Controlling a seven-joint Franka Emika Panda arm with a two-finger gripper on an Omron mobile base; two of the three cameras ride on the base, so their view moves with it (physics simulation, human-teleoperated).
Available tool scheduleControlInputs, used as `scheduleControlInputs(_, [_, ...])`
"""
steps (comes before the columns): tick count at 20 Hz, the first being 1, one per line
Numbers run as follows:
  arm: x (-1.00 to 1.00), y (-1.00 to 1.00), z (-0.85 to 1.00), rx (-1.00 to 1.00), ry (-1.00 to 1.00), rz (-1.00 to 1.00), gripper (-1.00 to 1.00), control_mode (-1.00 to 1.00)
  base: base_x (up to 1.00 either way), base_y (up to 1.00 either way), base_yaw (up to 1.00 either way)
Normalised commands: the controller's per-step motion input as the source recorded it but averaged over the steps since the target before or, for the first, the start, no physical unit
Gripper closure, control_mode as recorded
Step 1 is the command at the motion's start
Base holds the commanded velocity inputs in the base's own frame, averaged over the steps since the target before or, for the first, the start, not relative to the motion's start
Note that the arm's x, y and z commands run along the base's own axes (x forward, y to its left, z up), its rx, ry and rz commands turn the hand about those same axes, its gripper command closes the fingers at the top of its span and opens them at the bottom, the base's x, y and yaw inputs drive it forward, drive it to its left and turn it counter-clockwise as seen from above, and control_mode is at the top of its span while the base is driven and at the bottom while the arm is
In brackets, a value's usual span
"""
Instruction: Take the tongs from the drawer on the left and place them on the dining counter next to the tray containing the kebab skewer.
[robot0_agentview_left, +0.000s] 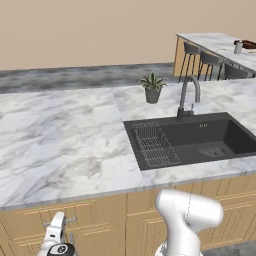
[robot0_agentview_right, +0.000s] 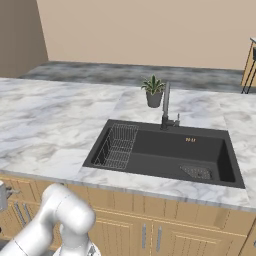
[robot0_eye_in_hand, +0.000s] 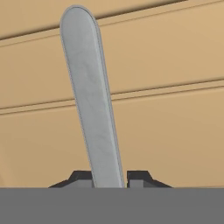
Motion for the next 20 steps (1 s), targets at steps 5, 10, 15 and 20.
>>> scheduleControlInputs(5, [-0.2,0.0,0.0,0.0,0.0,0.0,1.0,-1.0,0.0,0.0,0.0])
scheduleControlInputs(10, [-0.27,0.0,0.0,0.0,0.0,0.0,1.0,-1.0,0.0,0.0,0.0])
scheduleControlInputs(15, [-0.22,0.0,0.0,0.0,0.0,0.0,1.0,-1.0,0.0,0.0,0.0])
scheduleControlInputs(20, [-0.2,0.0,0.0,0.0,0.0,0.0,1.0,-1.0,0.0,0.0,0.0])
